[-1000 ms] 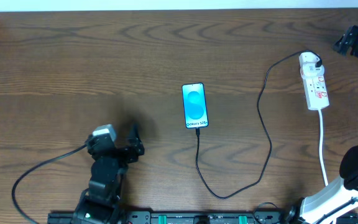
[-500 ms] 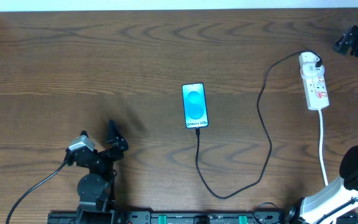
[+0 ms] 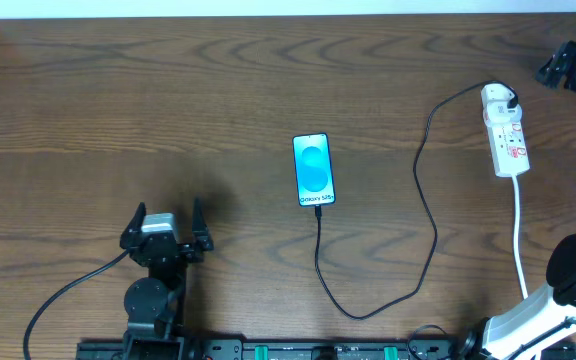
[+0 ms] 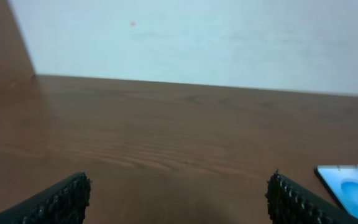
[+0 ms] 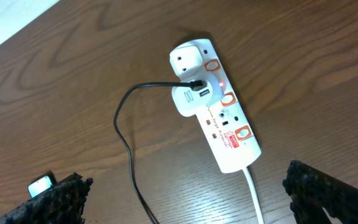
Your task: Plug charger to phone and switch on socket
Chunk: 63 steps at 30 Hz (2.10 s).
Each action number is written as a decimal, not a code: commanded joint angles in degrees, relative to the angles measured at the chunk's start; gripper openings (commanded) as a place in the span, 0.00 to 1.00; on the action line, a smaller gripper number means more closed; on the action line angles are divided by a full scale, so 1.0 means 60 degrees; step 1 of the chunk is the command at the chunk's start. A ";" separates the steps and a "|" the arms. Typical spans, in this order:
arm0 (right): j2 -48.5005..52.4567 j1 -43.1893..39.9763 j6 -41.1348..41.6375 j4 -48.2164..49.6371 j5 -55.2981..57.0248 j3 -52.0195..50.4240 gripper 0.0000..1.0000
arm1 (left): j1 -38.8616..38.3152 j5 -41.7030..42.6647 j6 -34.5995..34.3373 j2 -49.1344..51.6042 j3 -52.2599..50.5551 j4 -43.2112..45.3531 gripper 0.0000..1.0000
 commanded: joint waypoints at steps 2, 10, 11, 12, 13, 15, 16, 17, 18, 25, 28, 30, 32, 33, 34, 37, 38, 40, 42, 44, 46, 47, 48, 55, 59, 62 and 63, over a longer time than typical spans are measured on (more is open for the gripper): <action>0.0018 0.0011 0.0084 -0.0029 -0.0055 0.0015 0.99 | 0.0171 0.0568 0.0761 -0.0069 -0.0175 -0.0474 0.90; 0.0018 0.0011 0.0084 -0.0029 -0.0055 0.0015 0.99 | 0.0353 0.0463 -0.0776 -0.0080 -0.0175 -0.0459 0.90; 0.0018 0.0011 0.0084 -0.0029 -0.0055 0.0015 0.99 | 0.0353 0.0463 -0.0933 -0.0080 -0.0175 -0.0459 0.91; 0.0018 0.0011 0.0084 -0.0026 -0.0055 0.0015 0.99 | 0.0353 0.0463 -0.1075 -0.0080 -0.0175 -0.0463 0.91; 0.0018 0.0011 0.0084 -0.0029 -0.0055 0.0015 0.99 | 0.0353 0.0463 -0.1217 -0.0080 -0.0175 -0.0463 0.91; 0.0018 0.0011 0.0084 -0.0029 -0.0055 0.0015 0.99 | 0.0353 0.0463 -0.1373 -0.0080 -0.0175 -0.0470 0.90; 0.0018 0.0011 0.0084 -0.0029 -0.0055 0.0015 0.99 | 0.0353 0.0463 -0.1370 -0.0080 -0.0175 -0.0470 0.91; 0.0018 0.0011 0.0087 -0.0029 -0.0055 0.0015 0.99 | 0.0353 0.0459 -0.1348 -0.0080 -0.0175 -0.0474 0.90; 0.0018 0.0011 0.0084 -0.0029 -0.0055 0.0015 0.99 | 0.0353 0.0463 -0.1249 -0.0080 -0.0175 -0.0474 0.90; 0.0018 0.0011 0.0084 -0.0029 -0.0055 0.0015 0.99 | 0.0353 0.0463 -0.1118 -0.0080 -0.0175 -0.0444 0.90; 0.0018 0.0011 0.0084 -0.0029 -0.0055 0.0015 0.99 | 0.0350 0.0463 -0.1118 -0.0076 -0.0175 -0.0441 0.91; 0.0018 0.0011 0.0084 -0.0029 -0.0055 0.0015 0.99 | 0.0350 0.0463 -0.1118 -0.0066 -0.0175 -0.0444 0.91; 0.0018 0.0011 0.0084 -0.0029 -0.0055 0.0015 0.99 | 0.0350 0.0466 -0.1118 -0.0058 -0.0175 -0.0444 0.91; 0.0018 0.0015 0.0084 -0.0029 -0.0055 0.0015 0.99 | 0.0350 0.0463 -0.1118 -0.0058 -0.0175 -0.0444 0.91; 0.0018 0.0015 0.0084 -0.0029 -0.0055 0.0015 0.99 | 0.0350 0.0463 -0.1118 -0.0058 -0.0175 -0.0444 0.90; 0.0018 0.0011 0.0084 -0.0029 -0.0055 0.0015 0.99 | 0.0350 0.0466 -0.1118 -0.0058 -0.0175 -0.0441 0.90; 0.0018 0.0011 0.0084 -0.0029 -0.0055 0.0015 0.99 | 0.0350 0.0463 -0.1118 -0.0058 -0.0175 -0.0444 0.90; 0.0018 0.0011 0.0084 -0.0029 -0.0055 0.0015 0.99 | 0.0350 0.0463 -0.1118 -0.0058 -0.0175 -0.0444 0.90; 0.0018 0.0011 0.0084 -0.0029 -0.0055 0.0015 0.99 | 0.0350 0.0463 -0.1118 -0.0058 -0.0175 -0.0441 0.90; 0.0018 0.0011 0.0084 -0.0029 -0.0055 0.0015 0.99 | 0.0350 0.0463 -0.1118 -0.0058 -0.0175 -0.0444 0.90; 0.0018 0.0015 0.0084 -0.0029 -0.0055 0.0015 0.99 | 0.0350 0.0463 -0.1118 -0.0058 -0.0175 -0.0444 0.91; 0.0018 0.0015 0.0084 -0.0029 -0.0055 0.0015 0.99 | 0.0350 0.0463 -0.1118 -0.0058 -0.0175 -0.0441 0.91; 0.0018 0.0015 0.0084 -0.0029 -0.0055 0.0015 0.99 | 0.0350 0.0463 -0.1118 -0.0058 -0.0175 -0.0444 0.91; 0.0018 0.0011 0.0084 -0.0029 -0.0055 0.0015 0.99 | 0.0350 0.0463 -0.1118 -0.0058 -0.0175 -0.0441 0.90; 0.0029 0.0011 0.0084 -0.0029 -0.0051 0.0011 0.99 | 0.0350 0.0463 -0.1118 -0.0058 -0.0175 -0.0441 0.91; 0.0051 0.0011 0.0084 -0.0029 -0.0029 0.0007 0.99 | 0.0350 0.0463 -0.1118 -0.0058 -0.0175 -0.0441 0.91; 0.0051 0.0011 0.0084 -0.0029 -0.0029 0.0007 0.99 | 0.0350 0.0463 -0.1118 -0.0058 -0.0175 -0.0444 0.91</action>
